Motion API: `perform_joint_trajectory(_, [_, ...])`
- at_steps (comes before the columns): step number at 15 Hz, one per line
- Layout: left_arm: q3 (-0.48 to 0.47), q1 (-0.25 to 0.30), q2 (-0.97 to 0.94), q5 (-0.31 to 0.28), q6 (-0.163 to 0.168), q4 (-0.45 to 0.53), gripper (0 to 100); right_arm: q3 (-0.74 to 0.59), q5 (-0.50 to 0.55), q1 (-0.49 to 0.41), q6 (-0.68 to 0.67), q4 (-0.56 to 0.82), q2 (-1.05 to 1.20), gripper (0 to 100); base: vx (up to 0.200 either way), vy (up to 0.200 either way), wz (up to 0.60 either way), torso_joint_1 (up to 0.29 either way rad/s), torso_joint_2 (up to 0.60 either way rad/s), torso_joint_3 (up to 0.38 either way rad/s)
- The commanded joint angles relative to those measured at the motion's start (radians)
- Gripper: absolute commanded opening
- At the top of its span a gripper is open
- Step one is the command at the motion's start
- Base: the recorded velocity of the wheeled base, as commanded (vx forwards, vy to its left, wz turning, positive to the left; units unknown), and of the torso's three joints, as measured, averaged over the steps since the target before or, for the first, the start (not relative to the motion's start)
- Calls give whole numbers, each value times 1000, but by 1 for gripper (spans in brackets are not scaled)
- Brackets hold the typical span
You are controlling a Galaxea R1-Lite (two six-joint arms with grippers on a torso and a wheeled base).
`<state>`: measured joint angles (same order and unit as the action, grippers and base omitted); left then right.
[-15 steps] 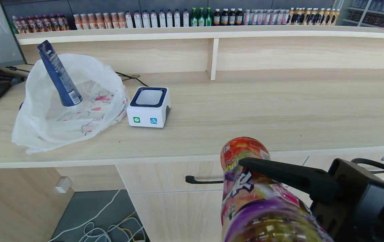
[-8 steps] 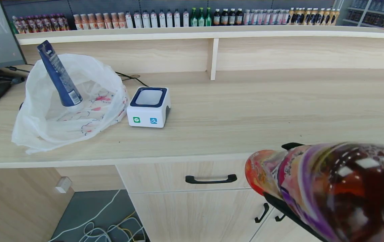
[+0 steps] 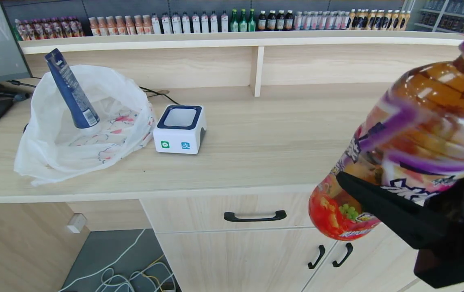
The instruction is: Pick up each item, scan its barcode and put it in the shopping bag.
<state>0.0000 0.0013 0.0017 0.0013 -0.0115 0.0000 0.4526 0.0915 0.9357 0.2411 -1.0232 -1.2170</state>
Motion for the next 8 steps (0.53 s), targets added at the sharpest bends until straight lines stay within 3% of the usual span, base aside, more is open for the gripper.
perform_joint_trajectory(1, [0,0,0,0,1,0,100,58,2,-45,-29,3,-32,0,0,0,0,0,0,0])
perform_joint_trajectory(8, [0,0,0,0,1,0,100,100,2,-198,-243,2,-102,0,0,0,0,0,0,0])
